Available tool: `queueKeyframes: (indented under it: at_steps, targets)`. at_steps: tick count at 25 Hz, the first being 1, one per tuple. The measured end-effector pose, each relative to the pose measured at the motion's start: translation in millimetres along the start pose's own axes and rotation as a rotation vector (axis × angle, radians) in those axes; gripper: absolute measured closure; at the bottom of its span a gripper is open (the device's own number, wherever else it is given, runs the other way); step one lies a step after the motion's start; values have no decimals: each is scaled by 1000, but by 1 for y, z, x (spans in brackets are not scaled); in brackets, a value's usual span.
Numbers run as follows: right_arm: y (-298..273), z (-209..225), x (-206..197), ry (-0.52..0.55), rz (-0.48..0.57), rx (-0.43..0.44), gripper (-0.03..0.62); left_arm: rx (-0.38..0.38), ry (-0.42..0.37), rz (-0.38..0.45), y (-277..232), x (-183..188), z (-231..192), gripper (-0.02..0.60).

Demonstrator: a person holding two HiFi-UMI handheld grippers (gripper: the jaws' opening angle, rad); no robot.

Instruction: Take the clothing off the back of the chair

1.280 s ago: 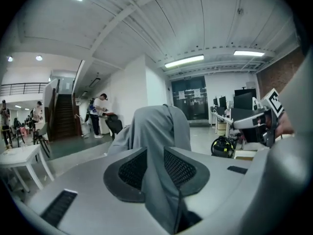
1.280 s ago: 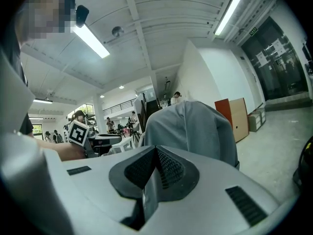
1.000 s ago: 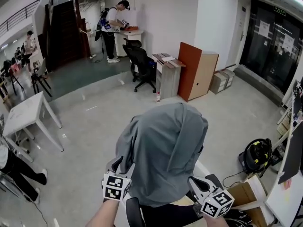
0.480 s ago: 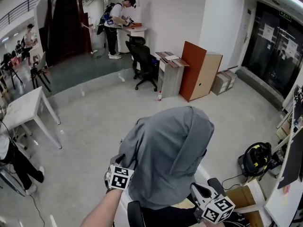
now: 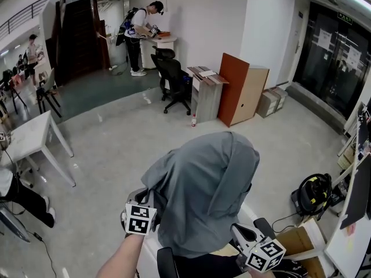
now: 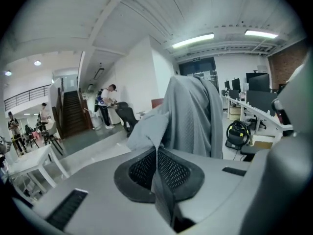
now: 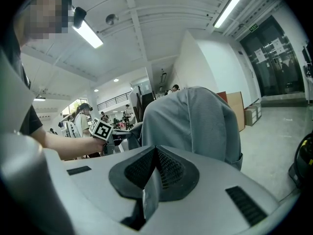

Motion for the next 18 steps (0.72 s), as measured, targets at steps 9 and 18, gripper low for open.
queueKeyframes:
  at_steps: [9,18]
  targets:
    - [-2,-18,9,34,23,54,580,133,17,312,89,87,-40,574]
    - [-17,-22,22,108,12,70,579,48,-18,478,144,130,-9,574]
Point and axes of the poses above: the fingertips, and each gripper's own axes: y backward along the fingers, z to its right, x out of its top, the point moved 8 cm from there along y, backward along the fingers
